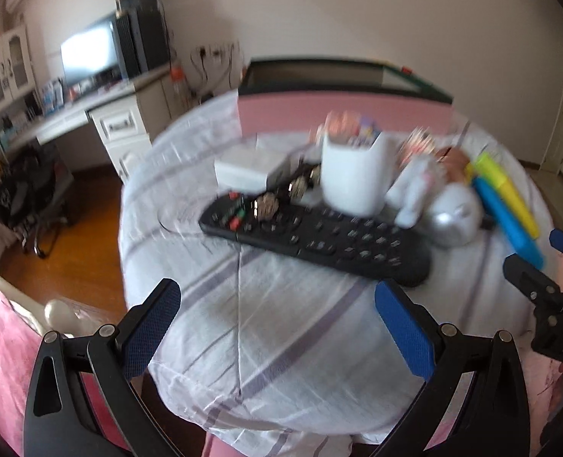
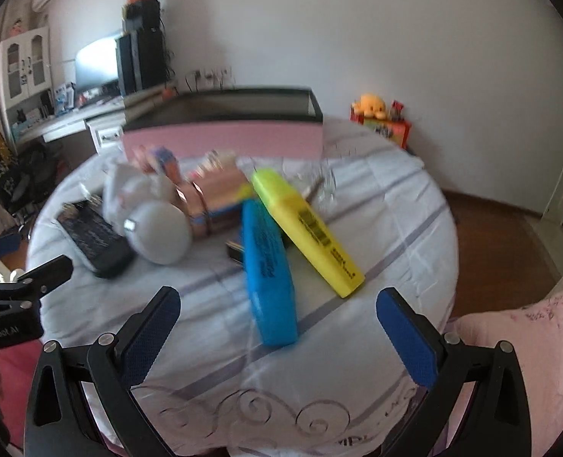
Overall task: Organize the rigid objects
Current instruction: 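Grasp the white charger with the left tool while the right tool grasps the yellow highlighter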
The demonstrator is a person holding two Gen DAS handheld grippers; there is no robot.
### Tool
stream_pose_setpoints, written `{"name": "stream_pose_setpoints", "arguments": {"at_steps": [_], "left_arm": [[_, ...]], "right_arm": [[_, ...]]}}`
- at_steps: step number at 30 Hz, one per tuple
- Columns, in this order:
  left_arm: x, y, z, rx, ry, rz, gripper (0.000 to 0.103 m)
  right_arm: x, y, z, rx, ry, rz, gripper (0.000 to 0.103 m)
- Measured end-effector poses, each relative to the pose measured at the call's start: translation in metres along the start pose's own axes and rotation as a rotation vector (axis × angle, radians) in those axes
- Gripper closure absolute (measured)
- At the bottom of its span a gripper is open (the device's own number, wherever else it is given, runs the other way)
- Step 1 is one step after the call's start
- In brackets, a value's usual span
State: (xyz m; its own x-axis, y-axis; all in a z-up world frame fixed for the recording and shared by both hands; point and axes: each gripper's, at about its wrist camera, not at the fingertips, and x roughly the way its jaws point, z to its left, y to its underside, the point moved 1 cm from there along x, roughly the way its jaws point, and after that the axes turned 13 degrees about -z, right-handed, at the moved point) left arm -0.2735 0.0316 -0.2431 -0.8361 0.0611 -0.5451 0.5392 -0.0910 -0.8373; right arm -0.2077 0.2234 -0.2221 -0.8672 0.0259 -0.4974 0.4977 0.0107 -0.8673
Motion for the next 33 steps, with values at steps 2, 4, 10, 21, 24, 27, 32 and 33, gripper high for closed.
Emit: {"name": "stream_pose_setpoints", "arguments": {"at_steps": [2, 4, 10, 21, 24, 27, 32, 33], "left_arm": [[0.009, 0.002, 0.0, -0.016, 0.03, 0.015, 0.0], [0.012, 0.001, 0.001, -0.025, 0.038, 0.014, 0.0], [0.008, 0.004, 0.0, -0.017, 0.057, -0.002, 0.0], [-0.021, -0.002, 0.023, -0.055, 0.19, 0.008, 0.0], [-0.03, -0.013, 0.032, -0.035, 0.133, -0.057, 0.0], [-0.016, -0.03, 0.038, 0.02, 0.072, -0.059, 0.0], [0.011, -0.054, 0.052, 0.034, 0.064, -0.059, 0.0], [0.017, -0.058, 0.054, 0.028, 0.059, -0.054, 0.0]], "right_arm": [[0.01, 0.003, -0.004, 0.008, -0.002, 0.028, 0.0], [0.016, 0.003, -0.006, 0.014, -0.015, 0.032, 0.0], [0.019, 0.003, -0.007, 0.001, -0.048, 0.03, 0.0], [0.007, -0.006, -0.018, 0.031, -0.131, 0.043, 0.0], [0.001, -0.012, -0.025, 0.06, -0.126, 0.018, 0.0], [0.003, -0.019, -0.029, 0.075, -0.126, 0.015, 0.0], [0.015, -0.03, -0.026, 0.056, -0.139, 0.021, 0.0], [0.016, -0.03, -0.026, 0.05, -0.139, 0.02, 0.0]]}}
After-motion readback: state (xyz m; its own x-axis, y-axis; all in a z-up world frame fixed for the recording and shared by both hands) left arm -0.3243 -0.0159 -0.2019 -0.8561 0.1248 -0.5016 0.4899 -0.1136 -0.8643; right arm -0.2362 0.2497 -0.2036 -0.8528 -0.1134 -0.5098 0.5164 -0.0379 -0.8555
